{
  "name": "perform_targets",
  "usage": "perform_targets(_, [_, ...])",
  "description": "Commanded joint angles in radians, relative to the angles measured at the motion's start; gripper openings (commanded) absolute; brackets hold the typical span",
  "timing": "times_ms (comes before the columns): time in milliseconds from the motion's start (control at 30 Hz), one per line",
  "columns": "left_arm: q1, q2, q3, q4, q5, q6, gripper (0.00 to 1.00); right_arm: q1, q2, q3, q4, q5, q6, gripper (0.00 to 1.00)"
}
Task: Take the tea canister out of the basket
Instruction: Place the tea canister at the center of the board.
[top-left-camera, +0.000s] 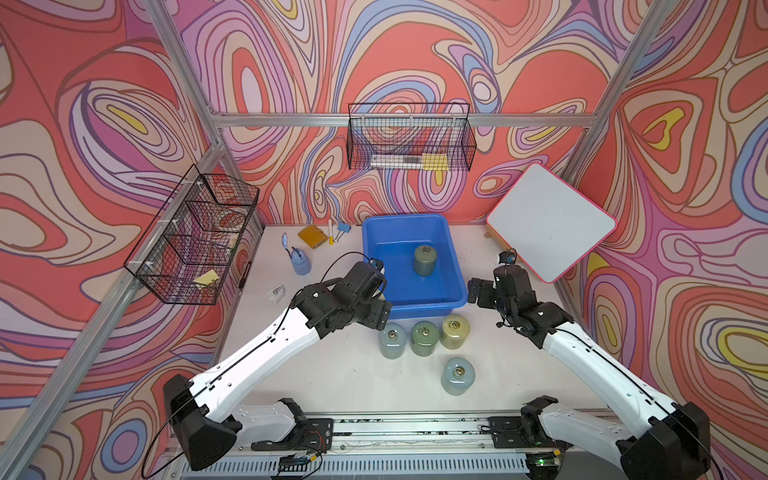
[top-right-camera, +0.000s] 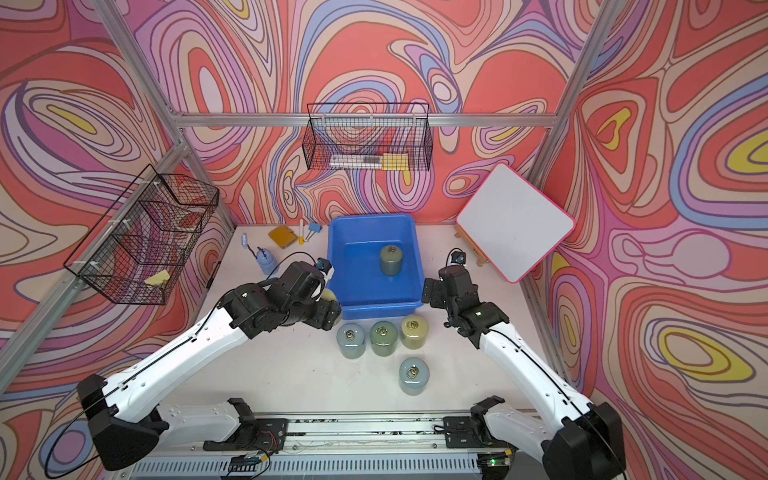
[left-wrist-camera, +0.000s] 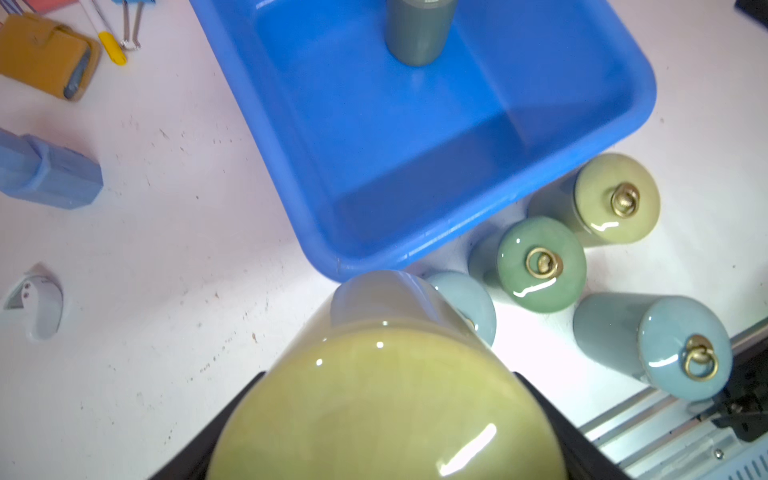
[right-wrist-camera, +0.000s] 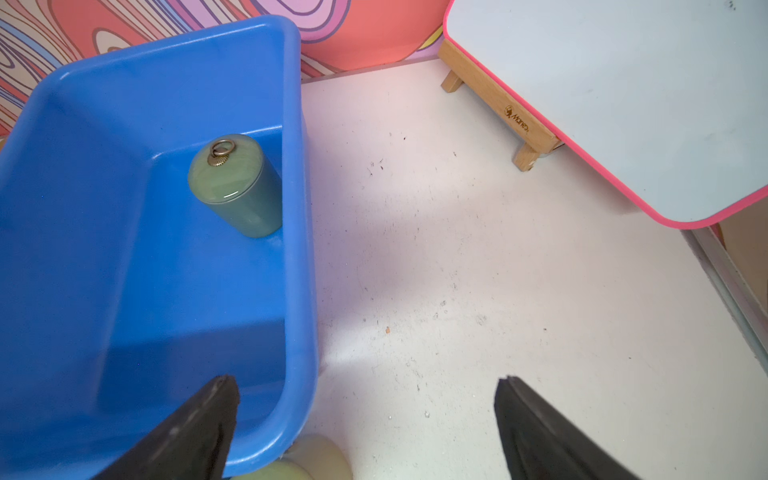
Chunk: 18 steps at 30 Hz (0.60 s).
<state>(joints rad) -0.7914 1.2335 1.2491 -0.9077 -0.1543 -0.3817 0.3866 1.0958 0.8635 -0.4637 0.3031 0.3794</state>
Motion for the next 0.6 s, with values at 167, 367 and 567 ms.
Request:
perform_targets(167, [-0.078, -0.161, -0.175, -0.010, -0.065, -0.180, 0.48, -0.005, -0.010, -0.016, 0.008, 0.027, 0.007, 0.98])
perform_targets(367, [-0.141, -0.189, -0.314, 0.073, -0.065, -0.258, 0.47, -0.005, -0.012, -0.018, 0.008, 0.027, 0.009, 0.98])
perform_targets(567, [-0.220, -0.129, -0.416, 0.224, -0.046, -0.314, 0.46, -0.005, -0.005, -0.016, 0.010, 0.021, 0.008, 0.98])
